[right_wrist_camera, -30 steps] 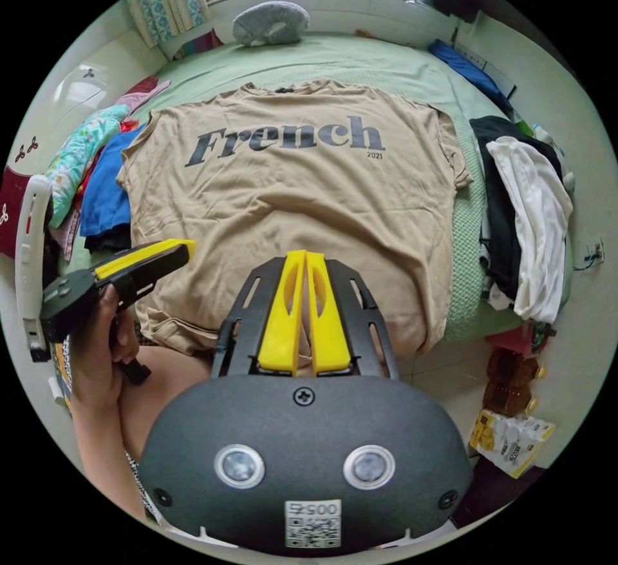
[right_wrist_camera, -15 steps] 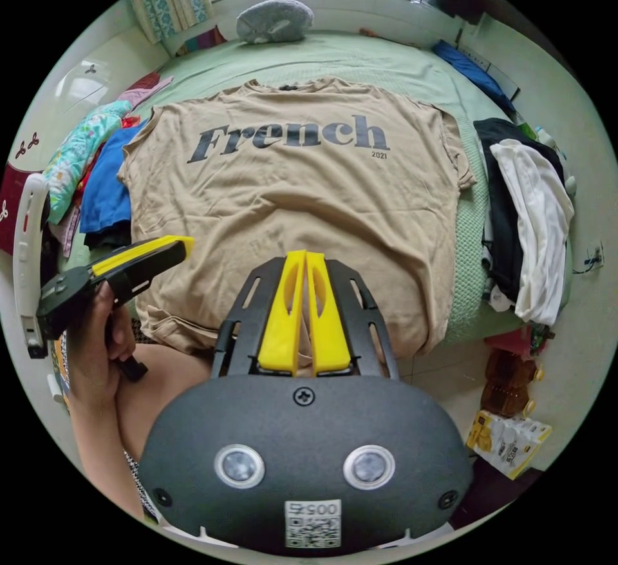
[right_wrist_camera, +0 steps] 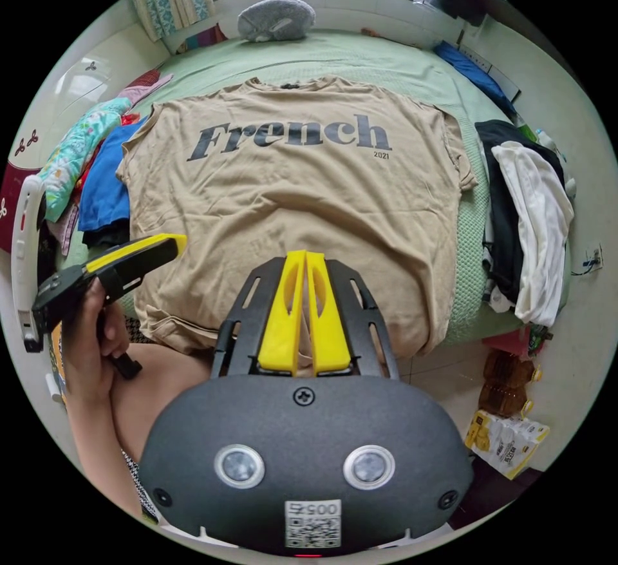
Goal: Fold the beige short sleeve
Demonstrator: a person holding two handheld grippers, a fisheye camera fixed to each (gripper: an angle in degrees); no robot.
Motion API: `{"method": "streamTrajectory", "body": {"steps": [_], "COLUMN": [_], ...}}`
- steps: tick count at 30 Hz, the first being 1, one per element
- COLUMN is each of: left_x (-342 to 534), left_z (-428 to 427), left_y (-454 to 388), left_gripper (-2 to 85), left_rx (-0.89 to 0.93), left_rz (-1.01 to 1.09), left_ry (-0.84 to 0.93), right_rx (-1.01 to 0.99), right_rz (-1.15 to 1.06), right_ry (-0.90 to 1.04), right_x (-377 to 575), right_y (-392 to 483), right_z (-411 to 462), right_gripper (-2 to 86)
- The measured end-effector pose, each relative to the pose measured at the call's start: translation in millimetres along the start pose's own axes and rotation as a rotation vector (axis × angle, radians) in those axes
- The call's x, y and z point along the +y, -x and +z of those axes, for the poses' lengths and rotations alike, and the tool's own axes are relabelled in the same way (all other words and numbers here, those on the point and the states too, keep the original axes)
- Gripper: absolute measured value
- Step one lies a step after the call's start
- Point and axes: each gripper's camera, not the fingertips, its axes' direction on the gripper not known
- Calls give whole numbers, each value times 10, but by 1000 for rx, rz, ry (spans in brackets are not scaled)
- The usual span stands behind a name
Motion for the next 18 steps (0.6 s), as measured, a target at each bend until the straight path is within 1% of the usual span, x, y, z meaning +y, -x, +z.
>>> {"method": "streamTrajectory", "body": {"steps": [4, 7, 8, 11, 13, 15, 18], "left_x": [76, 155, 190, 235, 255, 287, 377], "left_z": [-119, -273, -332, -454, -525, -613, -759], "left_y": [67, 89, 97, 127, 165, 219, 370], "left_gripper": [-2, -2, -2, -2, -2, -1, -1], "left_rx": [18, 35, 20, -44, -69, -40, 49], "left_rz": [42, 82, 88, 74, 59, 70, 77], "left_ry": [-19, -89, -123, -163, -182, -214, -280], "right_rx": [-18, -53, -64, -54, -80, -118, -159], "right_rz": [-7, -19, -25, -38, -58, -61, -16], "right_ry": [-6, -11, -12, -6, -17, -28, -40], "right_x": [-44, -81, -98, -148, -173, -197, -258], "right_y": [-28, -49, -53, -47, -52, -85, -196], "right_z": [-25, -42, -44, -43, -63, -86, -120], "right_gripper": [-13, -13, -13, -13, -13, -12, -11]}}
